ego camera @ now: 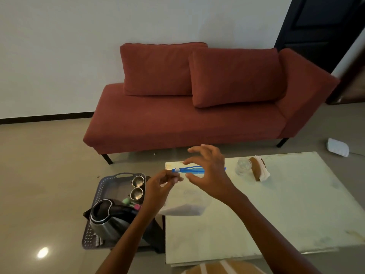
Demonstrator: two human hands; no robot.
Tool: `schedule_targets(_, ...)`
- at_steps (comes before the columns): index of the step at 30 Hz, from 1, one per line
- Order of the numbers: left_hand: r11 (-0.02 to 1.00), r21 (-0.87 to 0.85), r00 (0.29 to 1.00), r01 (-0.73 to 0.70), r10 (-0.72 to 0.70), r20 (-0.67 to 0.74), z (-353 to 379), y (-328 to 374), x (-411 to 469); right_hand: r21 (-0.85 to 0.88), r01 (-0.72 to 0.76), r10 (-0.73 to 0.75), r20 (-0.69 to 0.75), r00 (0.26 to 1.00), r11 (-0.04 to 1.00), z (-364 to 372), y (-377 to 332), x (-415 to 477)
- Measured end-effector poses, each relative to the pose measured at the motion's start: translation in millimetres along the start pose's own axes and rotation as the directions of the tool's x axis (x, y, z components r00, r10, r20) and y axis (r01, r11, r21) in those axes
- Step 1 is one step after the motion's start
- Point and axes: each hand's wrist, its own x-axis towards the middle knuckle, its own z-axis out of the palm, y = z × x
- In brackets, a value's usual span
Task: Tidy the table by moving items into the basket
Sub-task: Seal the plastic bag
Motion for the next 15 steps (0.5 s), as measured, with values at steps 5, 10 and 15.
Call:
schedule_targets(5,0.987,0.144,0.997,-0.071,0.070,0.015,1,0,-4,-0.057,0.025,-0.022,0.054,0.998,0.998,16,-1,5)
schedule_targets(10,0.987,0.131,0.995,-0.096,0.095,0.012,2,2,-7,-0.053,0.055,-0.055,0.002,0.999,0.997,18,3,5)
schedule_targets(15,0.954,0.225,0.973,-0.200,0.220,-0.068,2,8,-7,-0.130,0.141,-0.148,-0.049,0.988,0.981,19,9,5)
